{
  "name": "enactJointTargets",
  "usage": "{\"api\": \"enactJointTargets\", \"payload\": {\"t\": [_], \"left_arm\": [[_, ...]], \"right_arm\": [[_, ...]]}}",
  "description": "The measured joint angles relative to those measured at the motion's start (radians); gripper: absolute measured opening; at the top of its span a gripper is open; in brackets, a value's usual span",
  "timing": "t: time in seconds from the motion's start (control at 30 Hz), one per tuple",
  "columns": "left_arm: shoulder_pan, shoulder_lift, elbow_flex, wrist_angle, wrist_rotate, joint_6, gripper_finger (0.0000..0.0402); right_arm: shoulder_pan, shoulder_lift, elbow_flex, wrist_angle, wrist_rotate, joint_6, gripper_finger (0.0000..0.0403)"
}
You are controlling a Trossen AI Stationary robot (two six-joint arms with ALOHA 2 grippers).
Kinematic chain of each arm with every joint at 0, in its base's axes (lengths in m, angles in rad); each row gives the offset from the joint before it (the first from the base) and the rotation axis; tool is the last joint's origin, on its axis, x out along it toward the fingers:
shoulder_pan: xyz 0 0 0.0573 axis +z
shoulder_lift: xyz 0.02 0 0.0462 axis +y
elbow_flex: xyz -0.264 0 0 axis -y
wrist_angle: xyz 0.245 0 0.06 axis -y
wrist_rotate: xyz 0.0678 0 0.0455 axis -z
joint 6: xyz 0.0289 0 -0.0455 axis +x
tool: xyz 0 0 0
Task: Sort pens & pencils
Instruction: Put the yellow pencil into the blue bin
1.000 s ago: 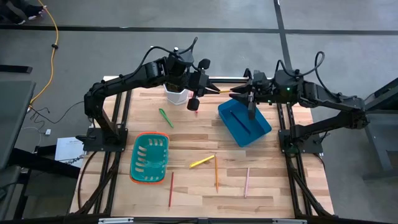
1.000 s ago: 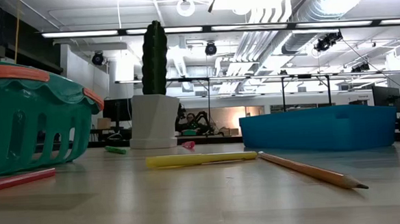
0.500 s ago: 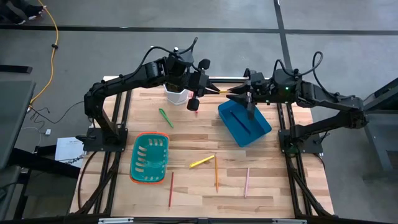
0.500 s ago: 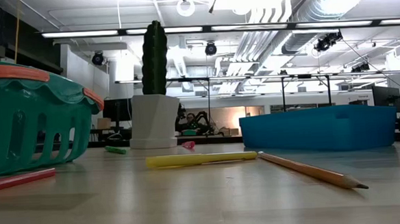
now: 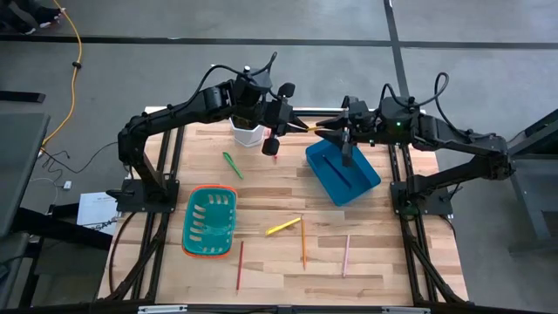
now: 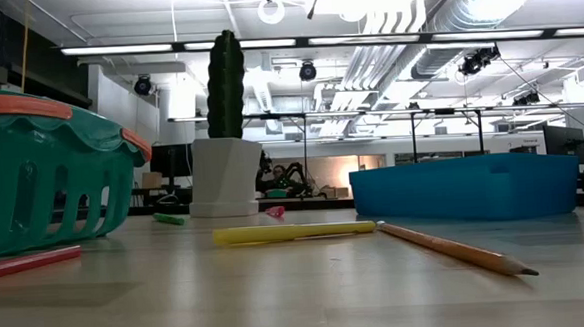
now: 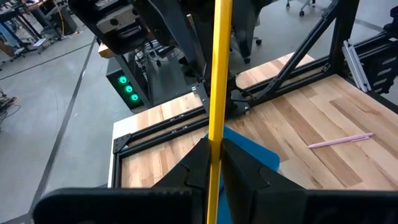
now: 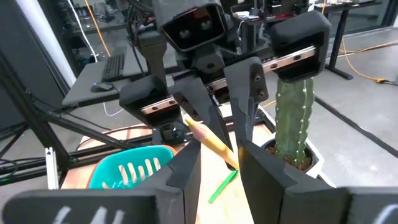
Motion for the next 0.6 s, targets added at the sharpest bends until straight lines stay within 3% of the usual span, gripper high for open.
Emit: {"api": "enactJointTargets", "payload": {"t": [0.6], "left_arm": [[0.0, 0.0, 0.0, 0.0, 0.001, 0.0, 0.0024]], "right_arm": [[0.0, 0.0, 0.0, 0.007, 0.004, -0.018, 0.0099]]}}
